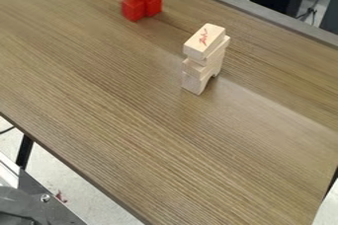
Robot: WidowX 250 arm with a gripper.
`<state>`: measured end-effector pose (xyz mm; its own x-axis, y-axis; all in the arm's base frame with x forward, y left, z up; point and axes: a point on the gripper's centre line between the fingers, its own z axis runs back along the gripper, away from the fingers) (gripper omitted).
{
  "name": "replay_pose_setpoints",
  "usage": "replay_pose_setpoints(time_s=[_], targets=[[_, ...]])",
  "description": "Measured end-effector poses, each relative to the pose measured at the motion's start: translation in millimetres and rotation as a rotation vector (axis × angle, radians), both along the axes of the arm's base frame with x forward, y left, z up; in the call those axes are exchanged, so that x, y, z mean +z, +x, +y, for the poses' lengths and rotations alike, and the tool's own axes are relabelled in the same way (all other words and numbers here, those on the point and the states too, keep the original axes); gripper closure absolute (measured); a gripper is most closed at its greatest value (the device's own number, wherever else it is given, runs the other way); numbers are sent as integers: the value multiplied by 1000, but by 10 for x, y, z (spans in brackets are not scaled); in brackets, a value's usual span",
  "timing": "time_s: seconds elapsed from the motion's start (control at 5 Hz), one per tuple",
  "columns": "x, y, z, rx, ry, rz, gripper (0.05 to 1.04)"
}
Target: Take off the red cube put it on the left side of the tower
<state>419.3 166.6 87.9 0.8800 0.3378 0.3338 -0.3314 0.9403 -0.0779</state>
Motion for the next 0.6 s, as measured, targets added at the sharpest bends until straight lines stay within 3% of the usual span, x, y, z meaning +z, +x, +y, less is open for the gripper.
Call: replay_pose_setpoints(time_s=[0.2,0.4,0.6], targets=[[201,-78,-146,-71,-23,-38,532],[184,-187,-314,-151,-33,-27,532],[23,-259,-423,-210,-18,12,532]])
